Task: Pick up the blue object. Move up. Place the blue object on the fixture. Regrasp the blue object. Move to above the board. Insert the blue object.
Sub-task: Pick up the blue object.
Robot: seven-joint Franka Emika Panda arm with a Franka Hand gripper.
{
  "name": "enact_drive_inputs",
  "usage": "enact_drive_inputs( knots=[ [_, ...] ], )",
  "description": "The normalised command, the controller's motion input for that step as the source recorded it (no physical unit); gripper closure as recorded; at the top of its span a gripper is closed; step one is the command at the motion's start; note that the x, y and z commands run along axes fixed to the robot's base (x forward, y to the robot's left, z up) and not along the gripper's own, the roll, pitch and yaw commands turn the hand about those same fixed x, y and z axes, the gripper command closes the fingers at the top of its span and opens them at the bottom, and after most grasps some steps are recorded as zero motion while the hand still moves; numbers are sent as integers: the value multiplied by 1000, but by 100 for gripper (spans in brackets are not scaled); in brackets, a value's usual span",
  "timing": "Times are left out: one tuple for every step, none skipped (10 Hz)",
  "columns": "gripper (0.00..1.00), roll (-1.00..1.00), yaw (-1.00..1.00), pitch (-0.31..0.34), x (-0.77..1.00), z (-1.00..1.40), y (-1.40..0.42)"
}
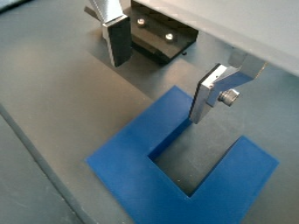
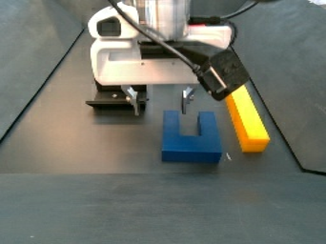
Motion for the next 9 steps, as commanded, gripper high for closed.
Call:
enact_drive_inputs(
  knots=[
    [0, 0, -57, 0, -134, -254, 0],
    [0, 0, -46, 0, -43, -234, 0],
    [0, 0, -14, -1, 0, -257, -11],
    [0, 0, -9, -10, 0, -254, 0],
    [0, 0, -11, -16, 0, -294, 0],
    [0, -11, -17, -14, 0, -240, 0],
    [0, -44, -37, 0, 0, -71, 0],
    [0, -61, -74, -7, 0, -23, -26],
    [0, -69, -89, -33, 0, -57, 0]
  ],
)
